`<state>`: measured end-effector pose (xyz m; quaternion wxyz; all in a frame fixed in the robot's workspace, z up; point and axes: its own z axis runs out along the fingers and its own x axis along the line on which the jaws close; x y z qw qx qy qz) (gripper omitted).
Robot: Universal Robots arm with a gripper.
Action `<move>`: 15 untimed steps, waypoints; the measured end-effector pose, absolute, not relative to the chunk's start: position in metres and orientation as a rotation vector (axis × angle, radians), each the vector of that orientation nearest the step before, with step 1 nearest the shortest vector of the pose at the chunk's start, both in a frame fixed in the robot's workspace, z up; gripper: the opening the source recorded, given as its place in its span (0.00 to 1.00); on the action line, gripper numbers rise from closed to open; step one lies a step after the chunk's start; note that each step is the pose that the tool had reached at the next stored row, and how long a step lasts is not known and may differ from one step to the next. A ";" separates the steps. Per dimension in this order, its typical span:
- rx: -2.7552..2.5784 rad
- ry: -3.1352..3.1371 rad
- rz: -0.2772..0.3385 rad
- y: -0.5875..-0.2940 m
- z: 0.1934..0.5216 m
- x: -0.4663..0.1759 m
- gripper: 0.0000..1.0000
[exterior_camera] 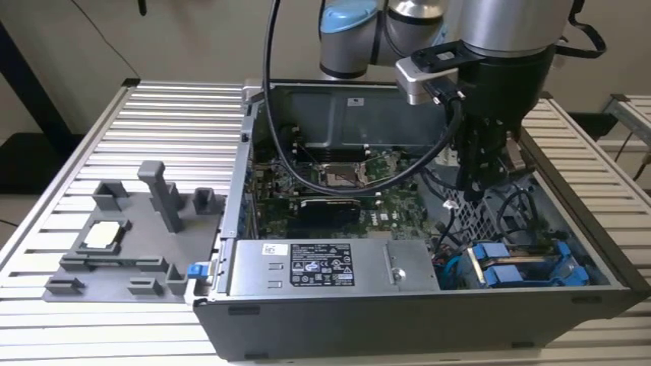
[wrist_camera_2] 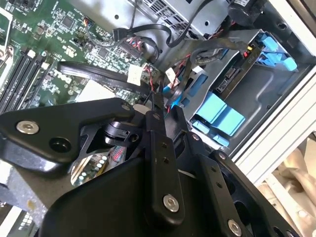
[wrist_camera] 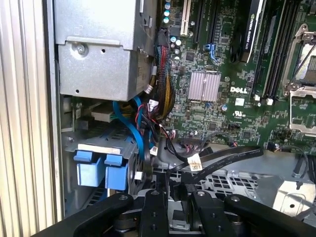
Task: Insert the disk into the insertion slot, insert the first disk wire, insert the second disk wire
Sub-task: 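Insert the second disk wire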
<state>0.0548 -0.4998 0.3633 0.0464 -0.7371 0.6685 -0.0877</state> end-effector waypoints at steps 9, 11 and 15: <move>-2.248 2.042 -0.268 -0.500 0.363 0.055 0.18; -2.248 2.042 -0.268 -0.500 0.363 0.055 0.18; -2.247 2.043 -0.268 -0.500 0.363 0.055 0.16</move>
